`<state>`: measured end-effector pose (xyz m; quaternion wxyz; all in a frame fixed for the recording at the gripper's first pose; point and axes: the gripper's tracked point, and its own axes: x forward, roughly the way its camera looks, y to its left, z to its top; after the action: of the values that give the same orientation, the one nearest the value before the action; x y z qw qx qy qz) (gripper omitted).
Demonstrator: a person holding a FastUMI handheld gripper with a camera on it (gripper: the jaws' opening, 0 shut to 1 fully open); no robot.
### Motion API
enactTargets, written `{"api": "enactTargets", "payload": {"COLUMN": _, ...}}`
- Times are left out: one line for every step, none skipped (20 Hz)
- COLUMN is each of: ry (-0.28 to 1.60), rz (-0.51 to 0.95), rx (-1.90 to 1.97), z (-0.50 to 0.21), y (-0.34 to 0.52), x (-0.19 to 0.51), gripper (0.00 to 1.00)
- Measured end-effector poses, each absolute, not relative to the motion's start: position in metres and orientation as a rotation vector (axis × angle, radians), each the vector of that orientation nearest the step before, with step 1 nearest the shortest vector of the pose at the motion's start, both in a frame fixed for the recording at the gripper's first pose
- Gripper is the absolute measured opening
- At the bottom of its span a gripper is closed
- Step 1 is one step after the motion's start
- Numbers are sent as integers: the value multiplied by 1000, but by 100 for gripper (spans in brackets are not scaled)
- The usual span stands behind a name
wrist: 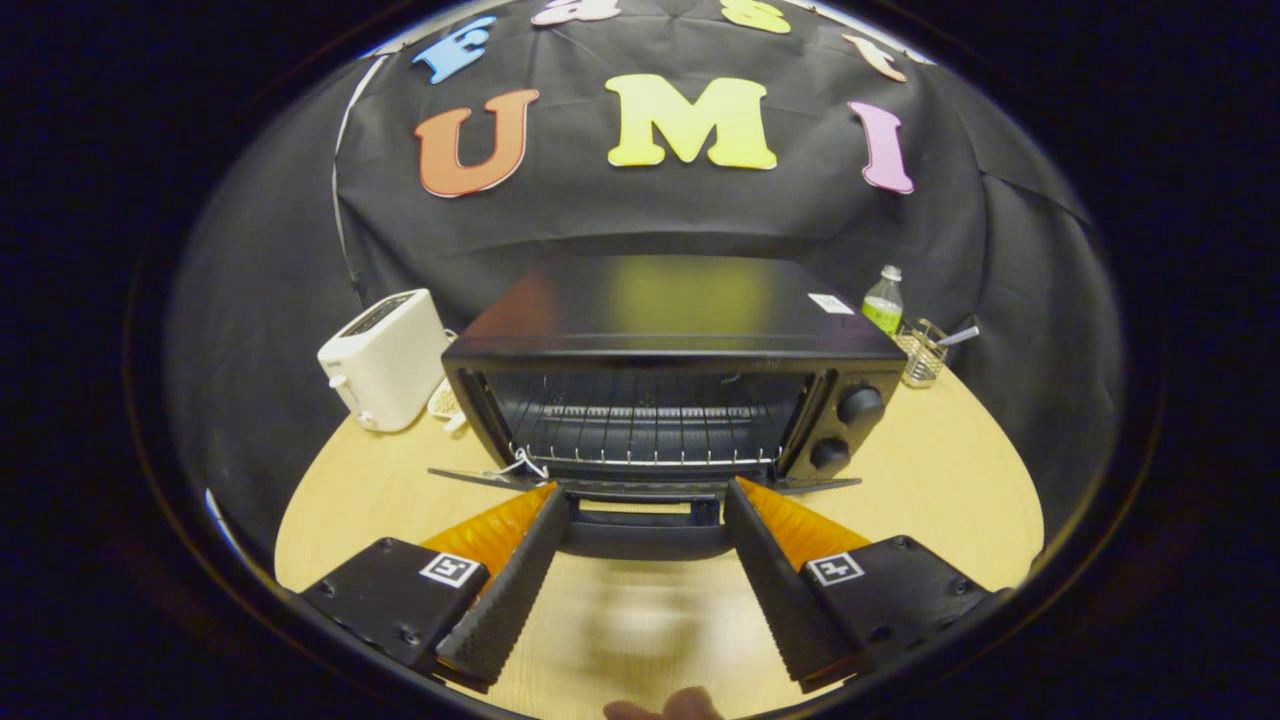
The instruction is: Open the toaster oven, put the food inside, and close the toaster oven door.
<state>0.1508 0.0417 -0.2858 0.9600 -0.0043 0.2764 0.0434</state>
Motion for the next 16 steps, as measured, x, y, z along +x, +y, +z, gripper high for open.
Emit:
{"api": "enactTargets", "payload": {"ry": 579, "rz": 90, "rx": -4, "z": -294, "y": 41, "x": 143, "gripper": 100}}
{"api": "enactTargets", "payload": {"ry": 607, "rz": 92, "rx": 3, "z": -303, "y": 41, "x": 136, "gripper": 100}}
{"api": "enactTargets", "payload": {"ry": 639, "rz": 92, "rx": 13, "z": -313, "y": 39, "x": 129, "gripper": 100}}
{"api": "enactTargets", "payload": {"ry": 665, "rz": 88, "rx": 24, "z": -322, "y": 36, "x": 123, "gripper": 100}}
{"api": "enactTargets", "payload": {"ry": 686, "rz": 83, "rx": 35, "z": -331, "y": 34, "x": 119, "gripper": 100}}
{"api": "enactTargets", "payload": {"ry": 703, "rz": 81, "rx": 41, "z": -337, "y": 32, "x": 115, "gripper": 100}}
{"api": "enactTargets", "payload": {"ry": 712, "rz": 82, "rx": 42, "z": -339, "y": 30, "x": 111, "gripper": 100}}
{"api": "enactTargets", "payload": {"ry": 708, "rz": 84, "rx": 32, "z": -338, "y": 27, "x": 109, "gripper": 100}}
{"api": "enactTargets", "payload": {"ry": 707, "rz": 88, "rx": 22, "z": -338, "y": 24, "x": 106, "gripper": 100}}
{"api": "enactTargets", "payload": {"ry": 706, "rz": 97, "rx": 17, "z": -336, "y": 24, "x": 103, "gripper": 100}}
{"api": "enactTargets", "payload": {"ry": 701, "rz": 99, "rx": 7, "z": -334, "y": 22, "x": 101, "gripper": 100}}
{"api": "enactTargets", "payload": {"ry": 702, "rz": 96, "rx": 0, "z": -333, "y": 18, "x": 100, "gripper": 100}}
{"api": "enactTargets", "payload": {"ry": 710, "rz": 95, "rx": -2, "z": -333, "y": 15, "x": 97, "gripper": 100}}
{"api": "enactTargets", "payload": {"ry": 719, "rz": 109, "rx": 5, "z": -329, "y": 17, "x": 92, "gripper": 100}}
{"api": "enactTargets", "payload": {"ry": 725, "rz": 128, "rx": 6, "z": -325, "y": 21, "x": 87, "gripper": 100}}
{"api": "enactTargets", "payload": {"ry": 726, "rz": 162, "rx": 4, "z": -315, "y": 25, "x": 80, "gripper": 100}}
